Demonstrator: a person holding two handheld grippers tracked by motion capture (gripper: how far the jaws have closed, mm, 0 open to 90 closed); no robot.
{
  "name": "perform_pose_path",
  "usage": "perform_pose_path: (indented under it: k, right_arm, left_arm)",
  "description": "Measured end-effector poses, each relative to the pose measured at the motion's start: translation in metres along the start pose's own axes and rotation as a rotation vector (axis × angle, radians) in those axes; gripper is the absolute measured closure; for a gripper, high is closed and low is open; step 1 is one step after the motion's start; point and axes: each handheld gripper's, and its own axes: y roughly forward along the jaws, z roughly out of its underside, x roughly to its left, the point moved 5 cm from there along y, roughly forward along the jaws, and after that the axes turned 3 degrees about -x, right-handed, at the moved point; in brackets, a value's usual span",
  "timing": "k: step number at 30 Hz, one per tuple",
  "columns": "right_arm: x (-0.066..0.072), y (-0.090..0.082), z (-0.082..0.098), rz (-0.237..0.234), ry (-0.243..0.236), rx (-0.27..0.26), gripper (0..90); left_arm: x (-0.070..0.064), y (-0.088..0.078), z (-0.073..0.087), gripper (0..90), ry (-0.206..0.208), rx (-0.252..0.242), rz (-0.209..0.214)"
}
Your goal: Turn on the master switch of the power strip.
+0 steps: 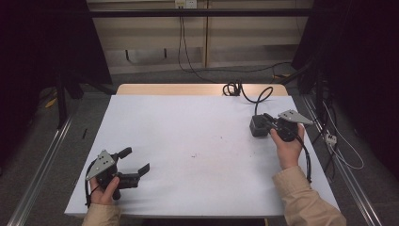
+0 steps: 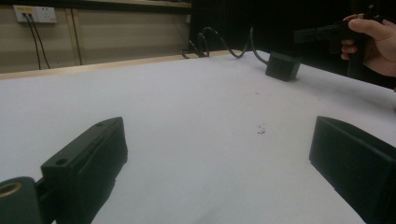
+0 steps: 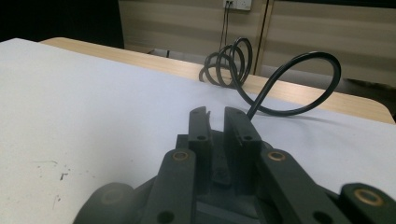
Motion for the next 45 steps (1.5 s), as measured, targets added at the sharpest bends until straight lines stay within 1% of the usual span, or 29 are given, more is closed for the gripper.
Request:
perform_pose_path:
  k: [13, 34, 41, 45]
  right_arm:
    - [-0.0017, 0.0024, 0.0030, -0.003, 0.013, 0.012, 85.6]
    - [-0.0014, 0.0041, 0.0003, -0.017, 0.017, 0.006, 89.0]
    - [-0.0023, 0.0048, 0.0015, -0.016, 0.018, 0.015, 90.0]
    - [-0.0033, 0.0050, 0.0029, -0.015, 0.021, 0.026, 90.0]
  left_arm:
    - [-0.0002, 0.0000, 0.0003, 3.8, 0.000, 0.002, 0.000]
    - [-0.0003, 0.0003, 0.0004, 3.8, -0.002, 0.002, -0.003]
    - [-0.0001, 0.0003, 0.0003, 3.8, 0.003, 0.001, 0.001]
    - [-0.0007, 0.0005, 0.0004, 3.8, -0.002, 0.001, -0.001]
